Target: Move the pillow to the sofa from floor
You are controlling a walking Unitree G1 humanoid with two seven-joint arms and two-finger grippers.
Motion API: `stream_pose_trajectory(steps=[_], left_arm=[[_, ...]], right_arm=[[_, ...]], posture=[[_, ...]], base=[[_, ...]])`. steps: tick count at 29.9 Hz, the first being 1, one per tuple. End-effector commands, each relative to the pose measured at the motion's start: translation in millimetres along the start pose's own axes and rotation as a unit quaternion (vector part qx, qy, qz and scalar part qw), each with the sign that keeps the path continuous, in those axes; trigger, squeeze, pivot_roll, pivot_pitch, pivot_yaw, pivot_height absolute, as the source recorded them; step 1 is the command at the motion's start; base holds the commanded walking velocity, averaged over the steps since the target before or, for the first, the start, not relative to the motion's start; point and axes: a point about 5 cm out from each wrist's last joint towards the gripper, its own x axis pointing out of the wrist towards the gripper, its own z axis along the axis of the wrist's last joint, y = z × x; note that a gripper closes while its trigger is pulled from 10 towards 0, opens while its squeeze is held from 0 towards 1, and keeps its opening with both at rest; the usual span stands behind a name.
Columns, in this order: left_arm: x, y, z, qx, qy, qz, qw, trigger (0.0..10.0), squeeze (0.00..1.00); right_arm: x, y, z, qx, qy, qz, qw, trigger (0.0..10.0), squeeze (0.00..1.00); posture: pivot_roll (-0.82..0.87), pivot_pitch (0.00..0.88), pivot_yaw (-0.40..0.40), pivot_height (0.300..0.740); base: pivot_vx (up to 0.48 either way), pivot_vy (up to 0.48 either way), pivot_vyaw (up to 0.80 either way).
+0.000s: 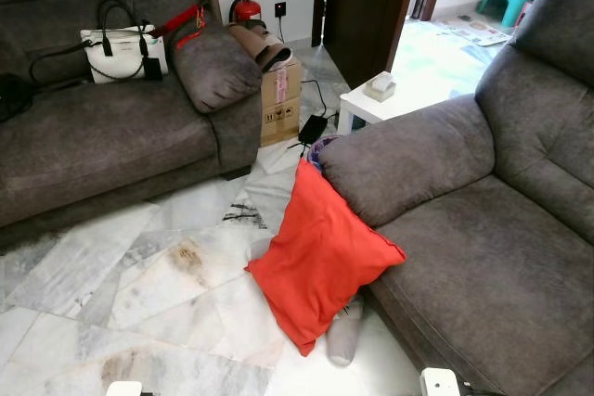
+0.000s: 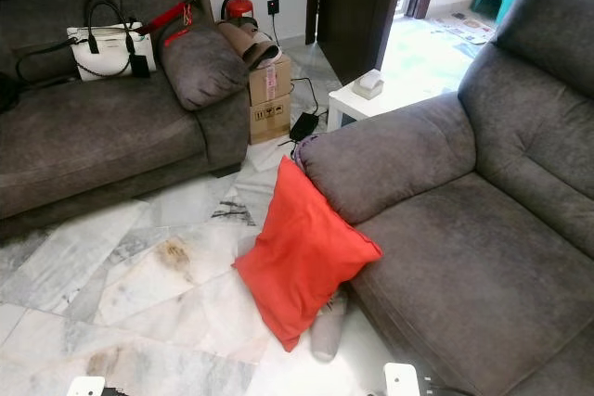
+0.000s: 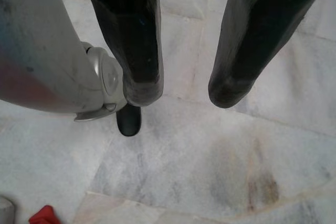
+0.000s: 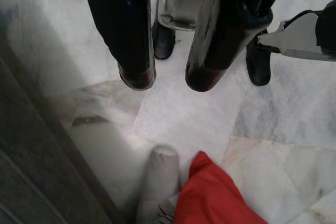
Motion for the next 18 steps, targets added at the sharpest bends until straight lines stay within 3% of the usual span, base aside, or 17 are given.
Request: stream_pose_trajectory(steps=[1, 18], left_arm=[[-1.9, 1.8, -7.2, 0.007, 0.012, -0.001, 1.0, 10.0, 0.0], [-2.0, 2.0, -7.4, 0.007, 0.012, -0.002, 1.0, 10.0, 0.0]], right_arm=[[-1.0, -0.1, -6.3, 0.005, 0.009, 0.0, 1.0, 10.0, 0.0], [-1.1, -0.4, -5.0, 0.001, 0.001, -0.004, 1.0, 10.0, 0.0]], posture=[[0.08, 0.145, 0.014, 0.74], [0.08, 0.146, 0.015, 0.74]], base=[[0.0, 0.0, -0.52], [0.15, 0.0, 0.0]])
